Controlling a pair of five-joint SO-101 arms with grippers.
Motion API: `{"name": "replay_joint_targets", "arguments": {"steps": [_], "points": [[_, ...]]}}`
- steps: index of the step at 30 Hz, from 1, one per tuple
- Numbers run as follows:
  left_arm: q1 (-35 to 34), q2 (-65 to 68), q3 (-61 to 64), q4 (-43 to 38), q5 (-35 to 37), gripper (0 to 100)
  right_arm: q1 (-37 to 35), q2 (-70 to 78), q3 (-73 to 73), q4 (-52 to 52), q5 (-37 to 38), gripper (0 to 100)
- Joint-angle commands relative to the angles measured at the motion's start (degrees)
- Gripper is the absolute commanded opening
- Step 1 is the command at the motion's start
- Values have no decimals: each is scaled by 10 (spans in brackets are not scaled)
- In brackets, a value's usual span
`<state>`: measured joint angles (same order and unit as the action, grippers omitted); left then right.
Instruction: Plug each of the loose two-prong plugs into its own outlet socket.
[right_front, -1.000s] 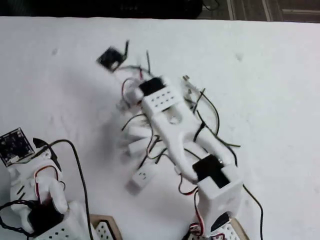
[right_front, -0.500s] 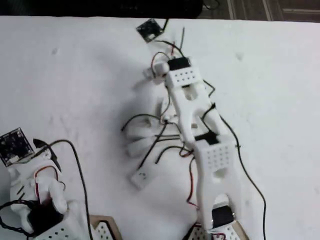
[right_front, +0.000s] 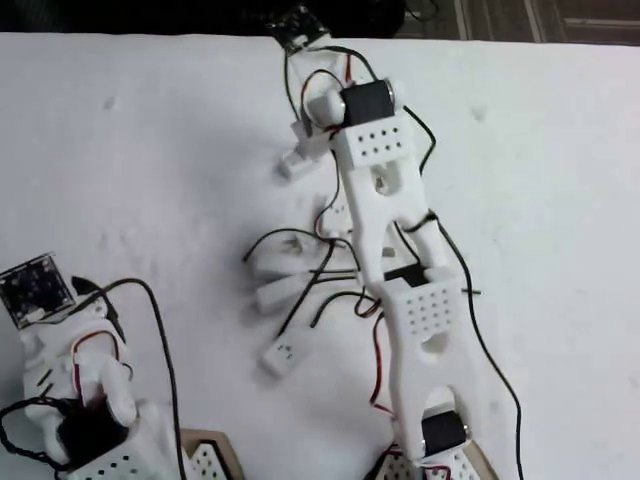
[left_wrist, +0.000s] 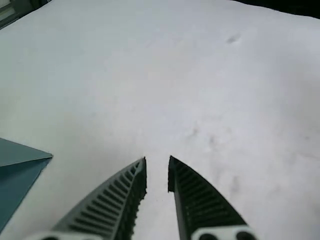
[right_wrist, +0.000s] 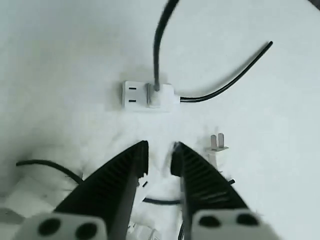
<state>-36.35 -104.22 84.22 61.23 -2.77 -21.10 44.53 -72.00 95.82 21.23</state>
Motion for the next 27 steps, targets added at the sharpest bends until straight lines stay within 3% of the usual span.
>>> {"name": "replay_joint_targets", "arguments": {"steps": [1, 10, 20, 22, 24, 27], "points": [[35, -3, -1, -7, -6, 98, -7, -10, -33, 27, 15, 18], [36, -3, 5, -11, -7, 98, 30, -45, 54, 29, 15, 18], [36, -3, 5, -11, -7, 98, 32, -272, 405, 26, 20, 18], [36, -3, 5, -11, -7, 98, 32, -293, 465, 21, 68, 18], [36, -3, 5, -11, -7, 98, 33, -296, 504, 19, 166, 28], [36, -3, 6, -11, -7, 98, 43, -295, 556, 19, 288, 110]]}}
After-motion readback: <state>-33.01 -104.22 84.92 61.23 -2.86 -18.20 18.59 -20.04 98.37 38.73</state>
